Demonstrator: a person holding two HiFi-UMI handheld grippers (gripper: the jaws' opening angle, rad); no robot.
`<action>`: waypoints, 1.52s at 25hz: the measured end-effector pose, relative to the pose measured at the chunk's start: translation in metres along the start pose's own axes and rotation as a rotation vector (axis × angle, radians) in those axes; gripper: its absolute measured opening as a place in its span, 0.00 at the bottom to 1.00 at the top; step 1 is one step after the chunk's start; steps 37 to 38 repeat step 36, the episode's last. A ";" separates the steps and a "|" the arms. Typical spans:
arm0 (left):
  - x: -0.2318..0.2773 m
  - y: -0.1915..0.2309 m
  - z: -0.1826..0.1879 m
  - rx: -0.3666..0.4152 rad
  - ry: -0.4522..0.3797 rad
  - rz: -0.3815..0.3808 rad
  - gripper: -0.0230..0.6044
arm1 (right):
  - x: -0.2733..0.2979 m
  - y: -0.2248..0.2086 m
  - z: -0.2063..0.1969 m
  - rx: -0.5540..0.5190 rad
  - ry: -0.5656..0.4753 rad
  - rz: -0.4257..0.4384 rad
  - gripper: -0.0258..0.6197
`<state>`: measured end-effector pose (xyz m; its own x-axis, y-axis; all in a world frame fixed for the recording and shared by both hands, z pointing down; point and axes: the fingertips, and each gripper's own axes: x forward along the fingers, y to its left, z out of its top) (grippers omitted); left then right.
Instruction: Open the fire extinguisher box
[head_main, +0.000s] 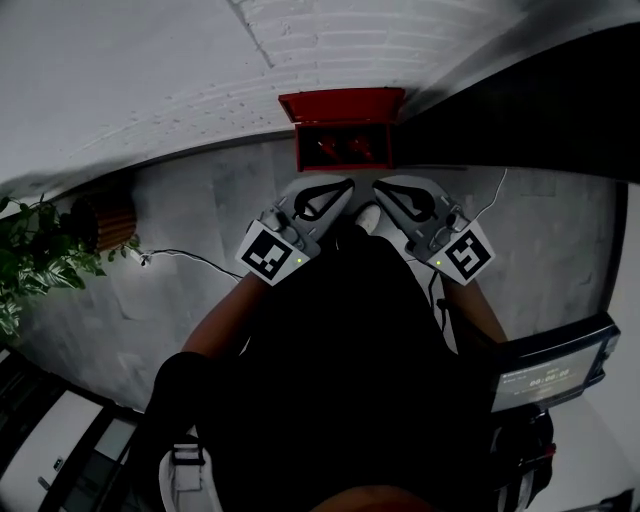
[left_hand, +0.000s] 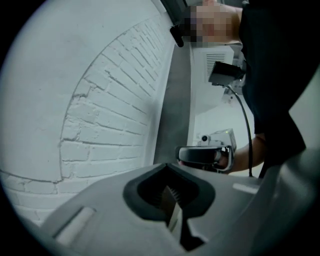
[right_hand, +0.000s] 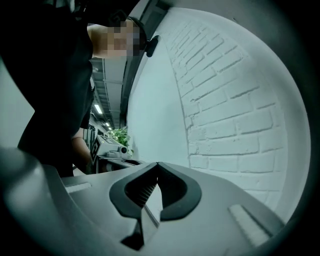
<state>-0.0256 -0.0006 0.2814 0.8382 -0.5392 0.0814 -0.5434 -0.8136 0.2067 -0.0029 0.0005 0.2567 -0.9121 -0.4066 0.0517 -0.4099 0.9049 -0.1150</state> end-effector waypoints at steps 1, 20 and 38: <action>-0.001 0.000 0.006 0.011 -0.009 0.000 0.04 | 0.001 0.002 0.005 -0.008 -0.005 0.005 0.05; -0.016 -0.015 0.036 0.086 -0.036 -0.002 0.04 | 0.008 0.020 0.025 -0.037 -0.030 0.028 0.05; -0.018 -0.016 0.033 0.080 -0.034 0.008 0.04 | 0.006 0.024 0.014 -0.012 -0.020 0.030 0.05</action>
